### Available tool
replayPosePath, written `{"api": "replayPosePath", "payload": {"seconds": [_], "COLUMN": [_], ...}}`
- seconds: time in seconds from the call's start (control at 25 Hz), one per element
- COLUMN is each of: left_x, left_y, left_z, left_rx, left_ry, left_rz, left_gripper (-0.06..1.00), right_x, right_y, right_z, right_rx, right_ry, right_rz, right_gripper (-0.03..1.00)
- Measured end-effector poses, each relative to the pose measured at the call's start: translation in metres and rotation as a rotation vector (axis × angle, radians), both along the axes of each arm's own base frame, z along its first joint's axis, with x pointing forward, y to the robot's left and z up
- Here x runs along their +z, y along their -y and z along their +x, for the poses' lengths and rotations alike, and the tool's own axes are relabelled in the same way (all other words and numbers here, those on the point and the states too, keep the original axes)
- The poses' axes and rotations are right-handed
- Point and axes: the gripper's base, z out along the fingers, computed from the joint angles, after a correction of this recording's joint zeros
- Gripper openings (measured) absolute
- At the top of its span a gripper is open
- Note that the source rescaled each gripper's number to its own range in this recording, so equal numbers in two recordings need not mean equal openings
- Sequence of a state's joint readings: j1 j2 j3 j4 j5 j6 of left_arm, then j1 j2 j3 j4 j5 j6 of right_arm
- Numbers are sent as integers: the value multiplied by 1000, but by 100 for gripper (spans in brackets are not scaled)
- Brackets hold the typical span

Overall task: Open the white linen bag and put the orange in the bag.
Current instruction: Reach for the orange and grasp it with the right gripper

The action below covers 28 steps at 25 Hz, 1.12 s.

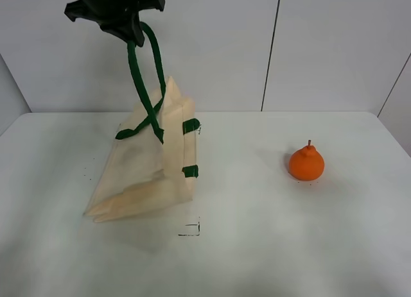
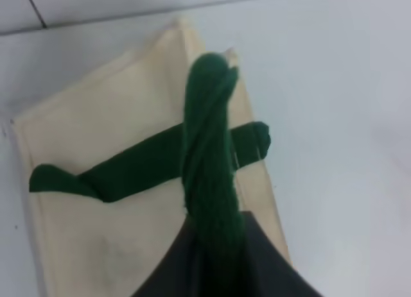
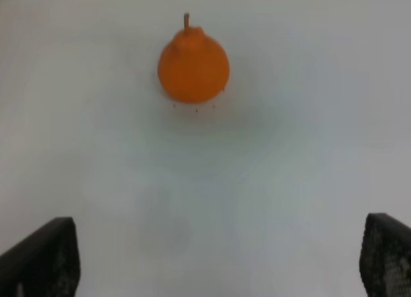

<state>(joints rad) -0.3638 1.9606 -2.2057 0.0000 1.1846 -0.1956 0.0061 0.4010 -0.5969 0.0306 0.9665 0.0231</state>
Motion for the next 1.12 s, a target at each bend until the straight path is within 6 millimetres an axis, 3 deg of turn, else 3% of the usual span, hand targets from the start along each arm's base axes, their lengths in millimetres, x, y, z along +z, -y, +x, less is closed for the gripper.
{"api": "replayPosePath", "payload": {"seconds": [0.16,0.28,0.52,0.64,0.88,1.12], "left_x": [9,10,10,10,10,10], "left_y": [-2,-2,-1,-1,-1,-1], "left_z": [-6,-7,-7,-7,-7,-7], "left_rx": [-2,-4,-9,-9,-9,-9], "left_ry": [20,24,22,22,22,22], "left_rz": [-6,-7,-12,-12,-12,-12], "left_gripper": [0,0,0,0,0,0], "right_x": [13,11,-22,-45,-96,-144], "right_y": [-2,-3,-5,-6,-8,-29], "right_z": [70,134,260,301,347,363], "right_rx": [2,3,46,54,61,138], "right_ry": [-173,-310,-539,-650,-780,-811], "right_rz": [24,29,15,16,18,-17], "right_gripper": [100,100,100,100,100,100]}}
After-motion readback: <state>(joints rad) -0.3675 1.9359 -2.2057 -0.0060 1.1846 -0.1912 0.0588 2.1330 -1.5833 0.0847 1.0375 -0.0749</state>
